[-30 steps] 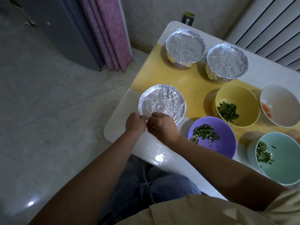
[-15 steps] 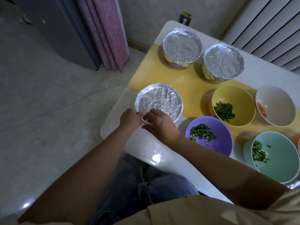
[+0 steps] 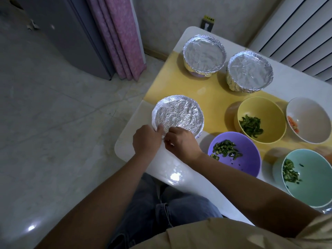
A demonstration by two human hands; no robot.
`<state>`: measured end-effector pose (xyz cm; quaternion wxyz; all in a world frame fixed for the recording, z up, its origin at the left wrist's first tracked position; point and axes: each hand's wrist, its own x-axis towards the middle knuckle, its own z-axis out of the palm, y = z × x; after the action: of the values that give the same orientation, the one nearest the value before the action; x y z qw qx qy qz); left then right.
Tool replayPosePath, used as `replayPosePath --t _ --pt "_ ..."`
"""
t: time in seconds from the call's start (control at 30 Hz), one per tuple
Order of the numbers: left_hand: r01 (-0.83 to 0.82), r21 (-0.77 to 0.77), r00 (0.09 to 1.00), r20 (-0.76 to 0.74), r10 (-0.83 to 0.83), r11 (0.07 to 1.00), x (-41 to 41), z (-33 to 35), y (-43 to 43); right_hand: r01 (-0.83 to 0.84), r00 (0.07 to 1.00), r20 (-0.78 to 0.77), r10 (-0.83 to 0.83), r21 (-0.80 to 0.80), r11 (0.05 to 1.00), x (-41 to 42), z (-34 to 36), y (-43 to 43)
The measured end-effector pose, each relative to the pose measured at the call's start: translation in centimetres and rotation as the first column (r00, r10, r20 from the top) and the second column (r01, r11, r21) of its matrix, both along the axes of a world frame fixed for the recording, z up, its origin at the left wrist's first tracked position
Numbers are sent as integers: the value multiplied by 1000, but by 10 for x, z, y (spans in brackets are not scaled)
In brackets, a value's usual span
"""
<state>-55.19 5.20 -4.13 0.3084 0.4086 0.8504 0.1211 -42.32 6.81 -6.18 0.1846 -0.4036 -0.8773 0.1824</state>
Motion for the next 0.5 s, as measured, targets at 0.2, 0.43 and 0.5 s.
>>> replayPosePath --t 0.2,0.43,0.5 --pt "17 -19 1000 -11 -18 1000 6 -14 -1 0 1000 -29 -1 -22 1000 -4 0 1" --pt "65 -45 998 -3 -65 997 4 -15 2 -3 998 -60 1 -23 1000 -5 3 0" --pt "77 -59 997 -13 -77 995 2 -14 5 10 998 -66 -11 -18 1000 -6 3 -1"
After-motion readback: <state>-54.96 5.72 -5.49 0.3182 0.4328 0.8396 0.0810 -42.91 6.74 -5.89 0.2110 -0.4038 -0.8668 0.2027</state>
